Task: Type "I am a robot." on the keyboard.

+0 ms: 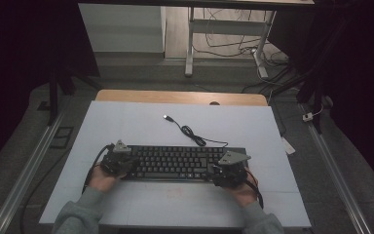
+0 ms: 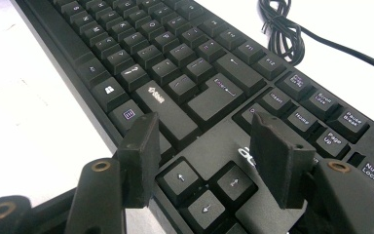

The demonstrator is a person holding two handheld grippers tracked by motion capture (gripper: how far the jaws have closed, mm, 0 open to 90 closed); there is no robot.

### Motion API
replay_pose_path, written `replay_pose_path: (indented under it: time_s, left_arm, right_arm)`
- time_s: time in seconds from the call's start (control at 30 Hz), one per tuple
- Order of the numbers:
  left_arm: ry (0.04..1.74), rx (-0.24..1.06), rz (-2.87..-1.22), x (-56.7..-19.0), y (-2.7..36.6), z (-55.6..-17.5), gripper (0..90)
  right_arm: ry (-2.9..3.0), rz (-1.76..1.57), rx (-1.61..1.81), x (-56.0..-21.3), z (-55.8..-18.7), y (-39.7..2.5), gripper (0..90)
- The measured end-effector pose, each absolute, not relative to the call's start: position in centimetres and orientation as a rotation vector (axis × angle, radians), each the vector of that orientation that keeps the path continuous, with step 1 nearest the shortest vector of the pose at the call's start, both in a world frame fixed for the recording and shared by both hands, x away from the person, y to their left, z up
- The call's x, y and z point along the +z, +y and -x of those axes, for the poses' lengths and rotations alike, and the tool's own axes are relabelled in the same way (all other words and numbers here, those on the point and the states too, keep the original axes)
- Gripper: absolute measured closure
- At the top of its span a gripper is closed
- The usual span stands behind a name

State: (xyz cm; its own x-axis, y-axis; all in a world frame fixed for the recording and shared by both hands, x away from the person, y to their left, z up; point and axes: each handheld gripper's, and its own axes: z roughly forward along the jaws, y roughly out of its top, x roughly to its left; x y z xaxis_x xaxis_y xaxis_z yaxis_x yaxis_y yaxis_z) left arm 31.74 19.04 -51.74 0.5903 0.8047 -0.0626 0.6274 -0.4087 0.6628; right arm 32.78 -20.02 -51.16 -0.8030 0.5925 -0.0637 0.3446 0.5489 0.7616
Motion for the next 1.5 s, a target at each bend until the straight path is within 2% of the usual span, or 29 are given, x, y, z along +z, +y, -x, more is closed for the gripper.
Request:
replay_pose_path:
  time_s: [0.83,1.13,1.23,1.3,1.4,1.5]
  left_arm:
    - [1.141,0.361,-2.164,-52.1,18.9,-31.9,88.5]
    - [1.14,0.387,-2.058,-50.6,19.9,-31.3,88.2]
    - [1.136,0.381,-2.043,-50.4,20.0,-31.3,83.4]
    - [1.136,0.378,-2.041,-50.4,20.1,-31.3,76.5]
    - [1.15,0.39,-2.037,-50.4,20.0,-31.3,60.9]
    - [1.155,0.39,-2.036,-50.5,20.0,-31.4,53.1]
  right_arm:
    - [2.478,-0.768,1.107,-51.2,-32.8,-20.0,44.7]
    - [2.476,-0.769,1.1,-51.2,-32.8,-20.0,44.6]
    - [2.478,-0.766,1.102,-51.2,-32.8,-20.0,44.7]
    - [2.476,-0.767,1.097,-51.2,-32.8,-20.0,44.6]
    - [2.477,-0.767,1.095,-51.2,-32.8,-20.0,44.7]
    - [2.478,-0.765,1.092,-51.2,-32.8,-20.0,44.6]
